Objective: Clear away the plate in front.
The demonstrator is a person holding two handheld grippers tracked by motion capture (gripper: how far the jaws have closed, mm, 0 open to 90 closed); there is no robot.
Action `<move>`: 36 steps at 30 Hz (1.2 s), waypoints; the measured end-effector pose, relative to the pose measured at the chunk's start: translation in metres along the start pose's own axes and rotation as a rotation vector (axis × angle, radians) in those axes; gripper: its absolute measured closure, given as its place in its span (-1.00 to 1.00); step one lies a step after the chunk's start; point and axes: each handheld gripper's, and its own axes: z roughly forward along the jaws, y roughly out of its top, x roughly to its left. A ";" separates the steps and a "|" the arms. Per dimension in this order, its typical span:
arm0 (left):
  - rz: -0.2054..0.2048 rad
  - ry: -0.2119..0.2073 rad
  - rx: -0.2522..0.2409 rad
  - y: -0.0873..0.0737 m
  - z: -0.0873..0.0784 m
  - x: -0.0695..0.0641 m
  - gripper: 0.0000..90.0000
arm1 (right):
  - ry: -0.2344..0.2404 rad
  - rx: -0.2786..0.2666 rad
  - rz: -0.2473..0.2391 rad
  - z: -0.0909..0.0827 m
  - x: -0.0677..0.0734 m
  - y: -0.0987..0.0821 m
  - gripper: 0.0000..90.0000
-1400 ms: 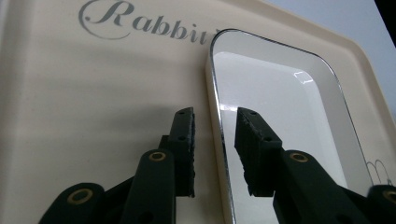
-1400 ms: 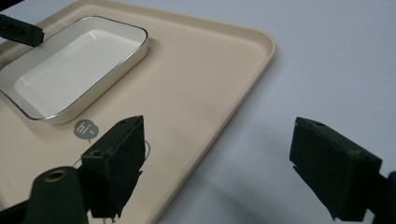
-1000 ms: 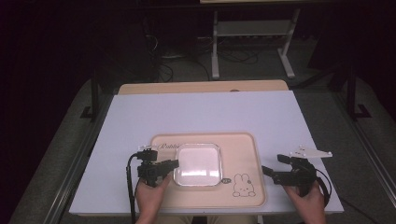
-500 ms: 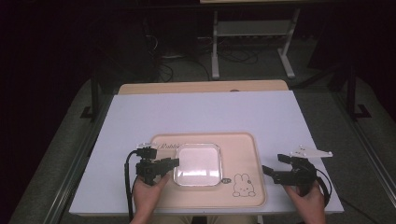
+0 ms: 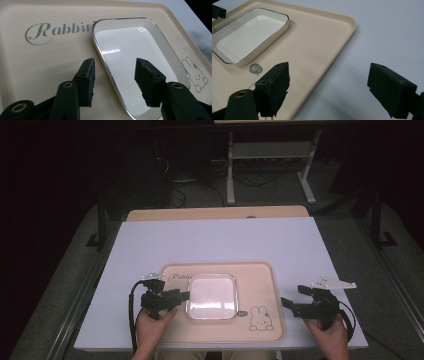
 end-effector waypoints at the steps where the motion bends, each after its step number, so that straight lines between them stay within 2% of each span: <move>1: 0.009 0.000 -0.003 0.000 -0.001 0.000 0.11 | 0.000 0.001 0.000 0.000 0.000 0.000 -0.63; 3: 0.039 0.015 0.002 0.002 -0.002 0.002 0.11 | 0.000 0.002 0.000 0.000 0.000 0.000 -0.63; 5: 0.039 -0.002 0.004 0.003 -0.004 0.004 0.13 | 0.001 0.004 0.000 0.000 0.000 0.000 -0.63; 6: 0.064 0.003 0.003 0.003 -0.005 0.004 0.13 | 0.002 0.005 0.000 0.001 -0.001 0.000 -0.63; 10: 0.098 0.003 0.005 0.004 -0.009 0.006 0.08 | 0.002 0.007 -0.001 0.001 -0.001 0.000 -0.63; 12: 0.088 -0.013 0.007 0.005 -0.010 0.010 0.05 | 0.002 0.006 0.000 0.001 -0.001 0.000 -0.64; 16: 0.145 -0.003 0.025 0.004 -0.009 0.011 0.00 | 0.002 0.017 -0.002 0.002 -0.001 0.000 -0.65; 17: 0.145 -0.003 0.025 0.004 -0.009 0.011 -0.01 | 0.002 0.017 -0.002 0.002 -0.001 0.000 -0.65; 18: 0.163 -0.014 0.023 0.004 -0.011 0.012 -0.03 | 0.003 0.017 -0.002 0.002 -0.001 0.000 -0.65; 20: 0.173 -0.020 0.031 0.005 -0.013 0.013 -0.04 | -0.001 0.015 0.000 0.002 -0.001 0.000 -0.66; 21: 0.173 -0.020 0.031 0.005 -0.013 0.013 -0.07 | -0.002 0.015 -0.001 0.002 -0.001 0.000 -0.66; 22: 0.190 -0.016 0.033 0.006 -0.015 0.014 -0.09 | -0.002 0.015 0.002 0.002 -0.002 0.000 -0.66; 26: 0.206 -0.058 0.017 0.009 -0.021 0.018 -0.17 | -0.003 0.017 0.005 0.002 -0.002 0.000 -0.66; 29: 0.263 -0.064 0.030 0.008 -0.022 0.017 -0.27 | -0.003 0.012 0.013 0.001 -0.003 0.000 -0.66; 33: 0.282 -0.073 0.028 0.005 -0.024 0.022 -0.32 | -0.004 0.012 0.021 0.001 -0.004 -0.001 -0.67; 34: 0.274 -0.081 0.023 0.004 -0.023 0.023 -0.33 | -0.004 0.012 0.025 0.001 -0.005 -0.001 -0.67; 36: 0.289 -0.082 0.037 0.002 -0.022 0.024 -0.35 | -0.003 0.015 0.029 0.001 -0.005 -0.001 -0.68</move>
